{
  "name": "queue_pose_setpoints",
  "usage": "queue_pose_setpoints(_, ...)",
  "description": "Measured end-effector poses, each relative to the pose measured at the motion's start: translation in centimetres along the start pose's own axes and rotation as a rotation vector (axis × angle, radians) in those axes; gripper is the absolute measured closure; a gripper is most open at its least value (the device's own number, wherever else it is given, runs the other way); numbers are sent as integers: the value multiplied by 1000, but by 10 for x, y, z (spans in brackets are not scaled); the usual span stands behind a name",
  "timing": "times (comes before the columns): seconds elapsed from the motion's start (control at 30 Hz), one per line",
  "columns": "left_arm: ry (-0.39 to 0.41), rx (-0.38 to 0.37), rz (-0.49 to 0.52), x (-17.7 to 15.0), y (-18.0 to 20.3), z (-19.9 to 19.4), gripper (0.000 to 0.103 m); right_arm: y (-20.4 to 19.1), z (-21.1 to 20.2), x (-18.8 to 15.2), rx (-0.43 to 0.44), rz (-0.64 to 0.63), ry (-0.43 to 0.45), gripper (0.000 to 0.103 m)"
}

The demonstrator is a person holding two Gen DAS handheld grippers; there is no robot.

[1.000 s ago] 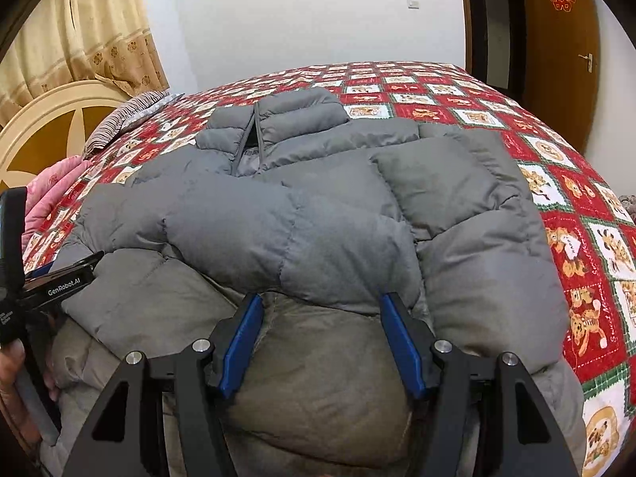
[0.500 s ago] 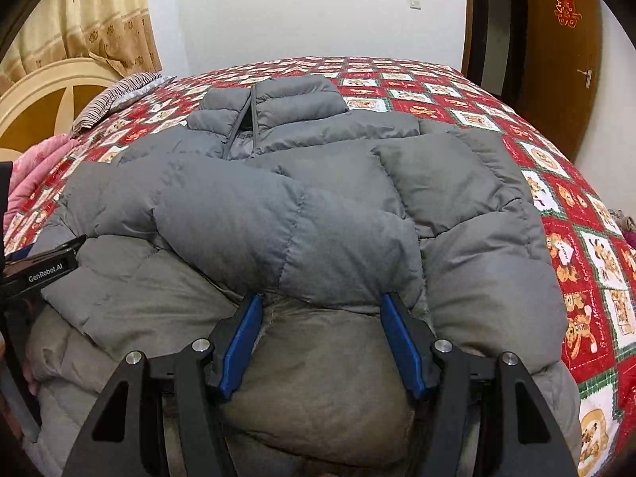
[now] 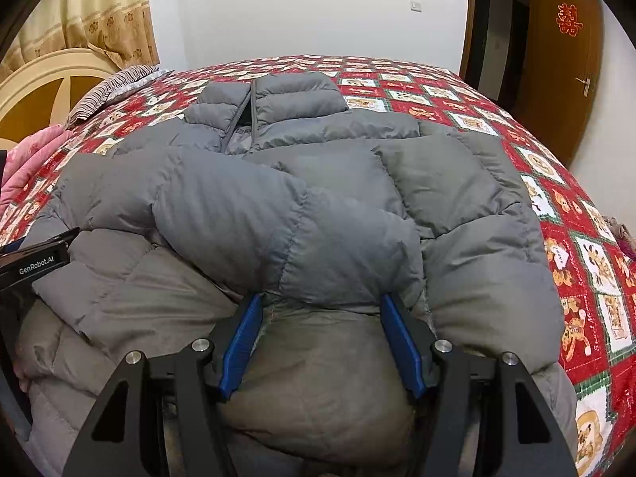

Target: Fold large clothes

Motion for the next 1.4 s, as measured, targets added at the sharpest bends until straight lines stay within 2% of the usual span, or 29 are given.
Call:
queue_pose_setpoints(0.23,-1,0,0,-1,1,0,0,1,-2,1,3,-1,-4,40)
queue_pose_setpoints(0.37,-2,-3,-2,-1,1,0,0,13,-20,6,21,56,1,40)
queue_pose_setpoints(0.5,-1,-4,-3,-1,2,0,0,31,-57,27,-63,100,87,40)
queue_pose_setpoints(0.6,-1,-3,-3,-1,1,0,0,17,-74,47,-41,93,132,40)
queue_pose_setpoints(0.77,-2,-3,-3,-1,1,0,0,-35,-52,55,86,13,77,40)
queue_pose_setpoints(0.9,-3,-6,-5,-1,2,0,0,-48,-17,42,79,-3,9,40)
queue_pose_setpoints(1.0,-8,-10,-4,-2,3,1,0,-48,-1,33,63,-24,2,40)
queue_pose_setpoints(1.4,-19,-23,-11,-2,4,3,0,-52,14,21,26,-66,-7,40)
Point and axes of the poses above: each gripper's, at about its wrist camera, not at the fingertips, and z roughly the way its jaws point, y to its right, x to its top, the point moved 8 cm from there along z, roughly the way its jaws point, and after that the axes turned 6 degrees about -x, right-handed, at the moved point
